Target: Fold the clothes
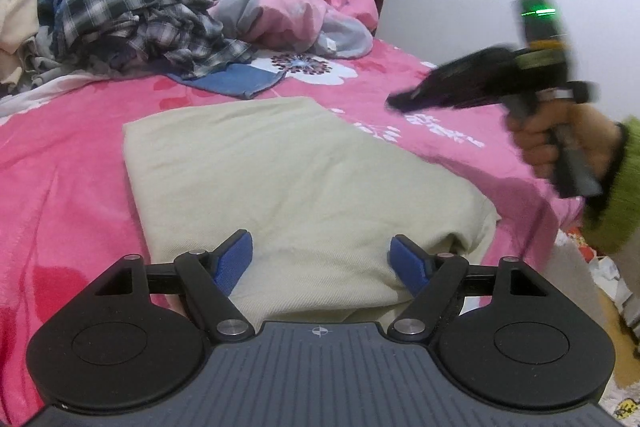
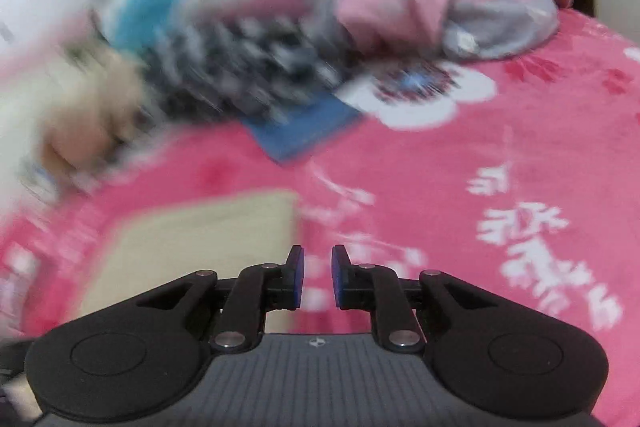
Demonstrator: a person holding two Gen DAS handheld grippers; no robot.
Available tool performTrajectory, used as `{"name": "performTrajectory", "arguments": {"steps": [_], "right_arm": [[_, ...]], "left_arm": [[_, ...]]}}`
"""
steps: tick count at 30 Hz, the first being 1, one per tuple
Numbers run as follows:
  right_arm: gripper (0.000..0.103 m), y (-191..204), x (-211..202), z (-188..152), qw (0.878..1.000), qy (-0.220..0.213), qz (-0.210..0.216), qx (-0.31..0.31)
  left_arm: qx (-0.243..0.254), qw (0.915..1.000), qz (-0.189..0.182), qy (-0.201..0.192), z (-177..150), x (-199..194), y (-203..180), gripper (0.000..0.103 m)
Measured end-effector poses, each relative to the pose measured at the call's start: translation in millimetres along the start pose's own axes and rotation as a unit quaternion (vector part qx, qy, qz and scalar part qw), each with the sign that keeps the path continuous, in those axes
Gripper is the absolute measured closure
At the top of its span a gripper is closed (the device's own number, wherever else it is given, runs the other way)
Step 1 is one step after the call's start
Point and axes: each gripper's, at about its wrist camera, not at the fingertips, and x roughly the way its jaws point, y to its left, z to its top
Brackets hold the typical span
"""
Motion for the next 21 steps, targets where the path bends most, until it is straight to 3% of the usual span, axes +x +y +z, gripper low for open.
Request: {"name": "performTrajectory", "arguments": {"steps": [3, 6, 9, 11, 15, 19, 21], "right_arm": [[0.086, 26, -41, -22, 0.998, -0.029, 0.049, -0.037], [0.086, 46, -57, -57, 0.993, -0.025, 0.095, -0.071], [0.087, 45, -39, -89, 0.995, 0.026, 0.077, -0.063], [0.087, 43, -43, -98, 0.996, 0.008, 0.072, -0.044], [0.086, 49, -66, -86, 0.995, -0.033, 0.085, -0.045], [0.086, 55, -79, -89, 0.989, -0.057, 0.114, -0.072], [0.086, 56, -76, -98, 0.988, -0.044, 0.118, -0.086]], "left_arm": [[-0.003, 0.9999, 0.010, 0.007, 3, 2, -3, 0.025], [-0.008, 0.9996, 0.023, 0.014, 7, 2, -7, 0.025], [-0.014, 0.9992, 0.035, 0.014, 15, -3, -10, 0.025], [-0.004, 0.9986, 0.053, -0.003, 22, -12, -14, 0.024], [0.013, 0.9951, 0.094, -0.027, 34, -22, -19, 0.022], [0.003, 0.9905, 0.136, 0.021, 25, -2, -13, 0.022], [-0.014, 0.9882, 0.148, 0.038, 17, 6, -9, 0.022]]}}
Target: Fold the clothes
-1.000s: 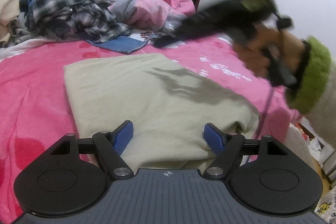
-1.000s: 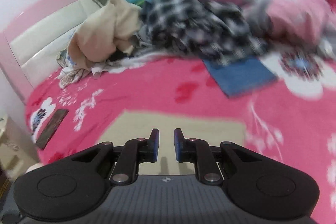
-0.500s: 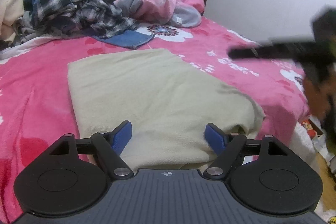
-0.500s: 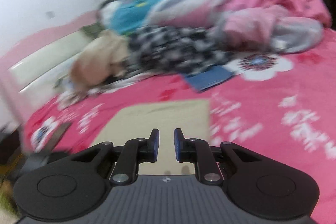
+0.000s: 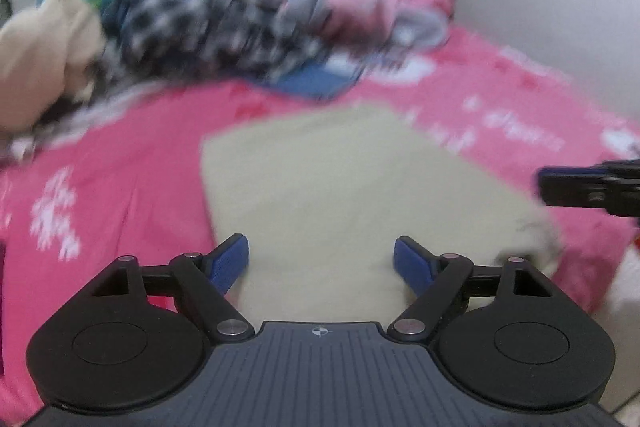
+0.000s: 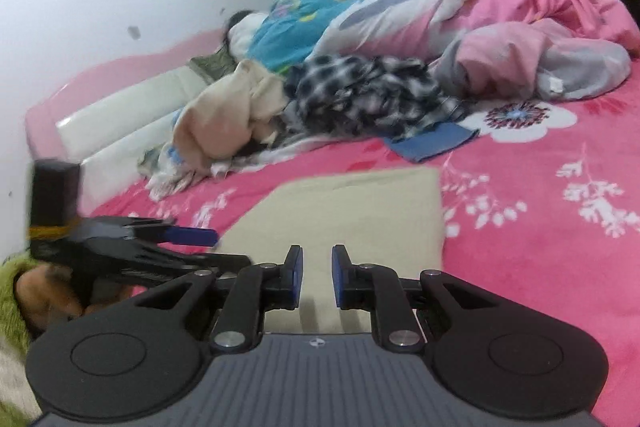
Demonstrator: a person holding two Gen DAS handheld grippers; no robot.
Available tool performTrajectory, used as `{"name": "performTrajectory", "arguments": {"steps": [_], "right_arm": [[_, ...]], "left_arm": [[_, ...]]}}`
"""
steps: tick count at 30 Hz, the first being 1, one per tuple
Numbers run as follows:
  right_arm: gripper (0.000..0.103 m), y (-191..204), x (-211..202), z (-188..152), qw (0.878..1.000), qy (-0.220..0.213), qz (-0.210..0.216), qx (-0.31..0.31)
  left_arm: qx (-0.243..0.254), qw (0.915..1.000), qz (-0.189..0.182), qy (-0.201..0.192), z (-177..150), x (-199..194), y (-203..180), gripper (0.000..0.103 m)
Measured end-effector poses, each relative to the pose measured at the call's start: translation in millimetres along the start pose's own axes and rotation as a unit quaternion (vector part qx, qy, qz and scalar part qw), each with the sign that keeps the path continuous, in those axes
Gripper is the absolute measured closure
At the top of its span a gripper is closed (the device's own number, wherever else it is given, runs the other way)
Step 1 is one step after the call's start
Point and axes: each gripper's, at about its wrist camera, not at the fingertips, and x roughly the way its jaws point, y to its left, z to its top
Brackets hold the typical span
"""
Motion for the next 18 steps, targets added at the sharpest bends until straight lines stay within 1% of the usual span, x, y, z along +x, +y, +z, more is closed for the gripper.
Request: {"name": "performTrajectory", "arguments": {"steps": [1, 4, 5, 8, 11, 14, 15, 18], "right_arm": [[0.086, 1, 4, -7, 1.000, 0.015, -0.003, -0.007], [0.086, 11, 12, -23, 0.997, 0.047, -0.044, -0.053], [0.086, 16, 9, -20, 0.996, 0.040, -0.047, -0.057], [0.086, 27, -4, -9, 0.998, 0.003, -0.036, -0.061], [0.086, 36, -4, -13, 0.996, -0.004, -0.025, -0.085], [0.086, 35, 15, -32, 0.992, 0.054, -0.044, -0.100], [0.086, 34, 18, -38, 0.991, 0.066, -0.052, -0.103], [0.086, 40, 7, -30, 0.992, 0.049, -0.046, -0.103]], "left_arm": [[-0.007, 1.0000, 0.002, 0.002, 0, 0, 0, 0.021], [-0.018, 0.9997, 0.012, 0.007, 3, -2, -2, 0.021], [-0.019, 0.9996, 0.015, 0.010, 4, -2, -3, 0.021], [-0.026, 0.9992, 0.023, 0.018, 7, 0, -5, 0.021], [-0.026, 0.9989, 0.030, 0.023, 9, 2, -7, 0.021], [-0.017, 0.9988, 0.037, 0.028, 10, 4, -11, 0.020], [-0.013, 0.9987, 0.041, 0.028, 10, 3, -13, 0.020], [-0.004, 0.9983, 0.051, 0.029, 11, 3, -16, 0.020]]}}
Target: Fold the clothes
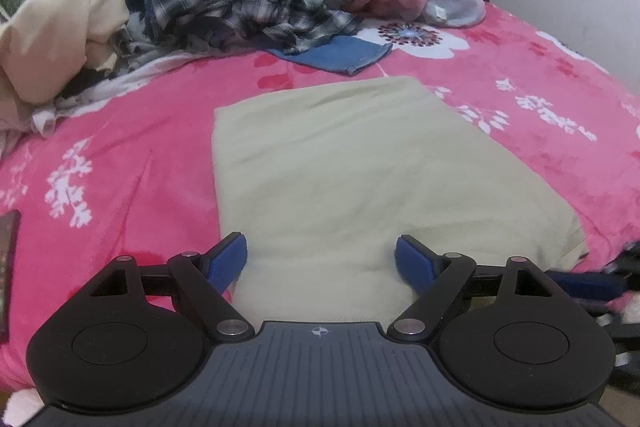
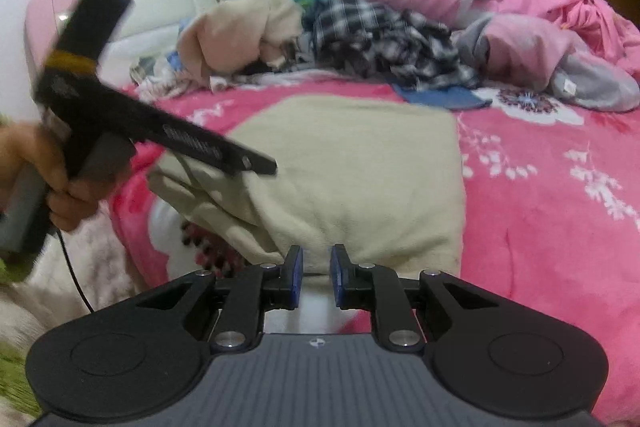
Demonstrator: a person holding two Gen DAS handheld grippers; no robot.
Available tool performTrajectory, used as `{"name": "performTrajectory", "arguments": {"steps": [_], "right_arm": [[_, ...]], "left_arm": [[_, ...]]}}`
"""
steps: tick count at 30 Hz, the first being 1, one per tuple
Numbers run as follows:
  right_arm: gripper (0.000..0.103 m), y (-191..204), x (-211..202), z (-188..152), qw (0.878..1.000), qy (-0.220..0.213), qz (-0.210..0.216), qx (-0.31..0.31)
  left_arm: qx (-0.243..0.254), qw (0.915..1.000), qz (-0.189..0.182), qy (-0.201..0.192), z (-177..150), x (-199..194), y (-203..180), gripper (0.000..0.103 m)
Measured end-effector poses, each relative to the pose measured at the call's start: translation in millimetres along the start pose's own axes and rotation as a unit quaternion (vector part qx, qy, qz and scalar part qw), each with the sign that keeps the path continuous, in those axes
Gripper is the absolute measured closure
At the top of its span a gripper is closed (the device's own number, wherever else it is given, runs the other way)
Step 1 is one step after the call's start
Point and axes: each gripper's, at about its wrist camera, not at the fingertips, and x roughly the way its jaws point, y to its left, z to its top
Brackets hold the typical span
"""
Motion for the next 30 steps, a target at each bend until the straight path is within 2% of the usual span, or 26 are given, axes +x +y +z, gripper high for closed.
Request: {"name": "performTrajectory", "arguments": {"steps": [5, 8, 11, 15, 30], "right_arm": [[0.086, -22, -22, 23, 0.997, -0.064, -0.003, 0.045], [0.086, -43, -15, 29, 0.995, -0.058, -0.036, 0.073], [0.086, -56, -7, 27, 0.994, -0.052, -0.041, 0.091], [0.086, -53, 13, 12, 0.996, -0.021, -0.042, 0.080], [0.085, -49, 15, 0, 0.995, -0.039, -0.047, 0.080]], "left_arm": [[0.003, 1.0000, 0.008, 0.005, 3, 0, -2, 0.020], [0.008, 0.9999, 0.012, 0.006, 3, 0, -4, 0.019], [0.010, 0.9998, 0.015, 0.007, 3, 0, -5, 0.019], [0.013, 0.9997, 0.020, 0.009, 4, 1, -7, 0.018], [0.030, 0.9989, 0.035, 0.011, 6, 2, -14, 0.017]]}}
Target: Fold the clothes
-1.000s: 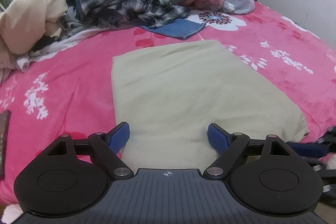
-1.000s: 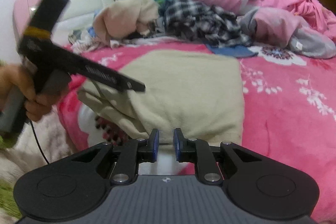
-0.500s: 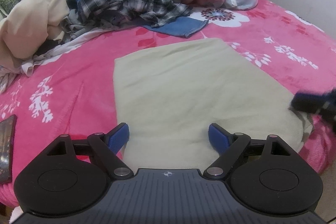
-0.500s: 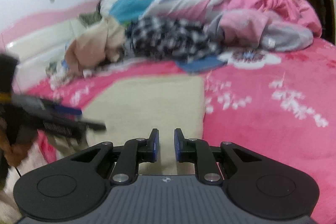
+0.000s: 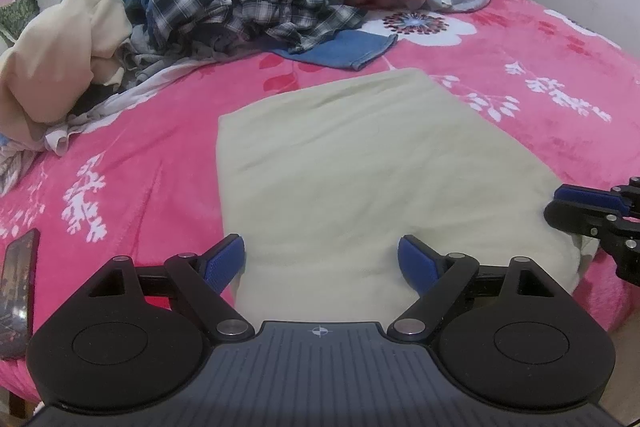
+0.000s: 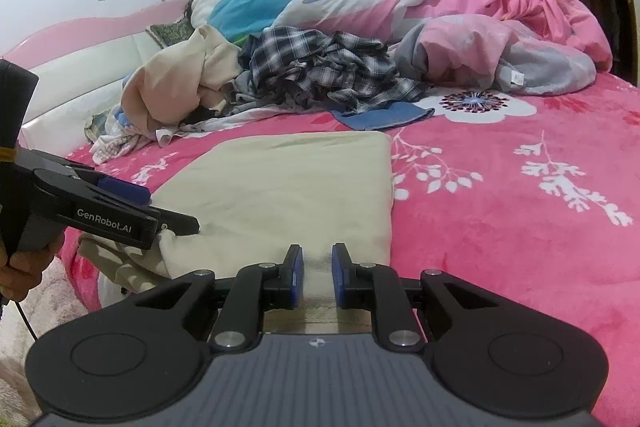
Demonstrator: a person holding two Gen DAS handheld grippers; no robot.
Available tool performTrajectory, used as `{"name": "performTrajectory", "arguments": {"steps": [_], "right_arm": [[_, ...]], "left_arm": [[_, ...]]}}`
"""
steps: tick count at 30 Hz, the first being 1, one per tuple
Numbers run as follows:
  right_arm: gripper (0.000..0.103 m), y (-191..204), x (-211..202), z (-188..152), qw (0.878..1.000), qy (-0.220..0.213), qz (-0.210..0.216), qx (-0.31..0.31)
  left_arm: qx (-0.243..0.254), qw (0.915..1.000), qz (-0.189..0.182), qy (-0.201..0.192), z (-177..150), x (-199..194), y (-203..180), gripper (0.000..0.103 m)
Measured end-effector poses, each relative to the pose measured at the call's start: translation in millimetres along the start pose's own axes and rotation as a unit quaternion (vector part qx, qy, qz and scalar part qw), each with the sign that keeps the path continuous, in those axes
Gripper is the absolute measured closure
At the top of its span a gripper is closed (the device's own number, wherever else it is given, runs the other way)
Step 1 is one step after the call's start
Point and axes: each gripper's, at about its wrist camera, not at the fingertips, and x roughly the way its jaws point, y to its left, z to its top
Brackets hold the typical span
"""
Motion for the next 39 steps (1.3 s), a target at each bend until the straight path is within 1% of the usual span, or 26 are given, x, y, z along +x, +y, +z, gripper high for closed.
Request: {"name": "performTrajectory", "arguments": {"steps": [25, 39], "right_arm": [[0.085, -1.0, 0.4, -3.0, 1.000, -0.006, -0.004, -0.001], [0.085, -1.9, -0.2, -4.8, 1.000, -0.010, -0.002, 0.004]], "left_arm": [[0.020, 0.9996, 0.017, 0.000, 0.5, -2.4, -6.4, 0.017], [0.029, 0.9992, 0.027, -0.006, -1.7, -3.8, -9.2, 0.015]]}}
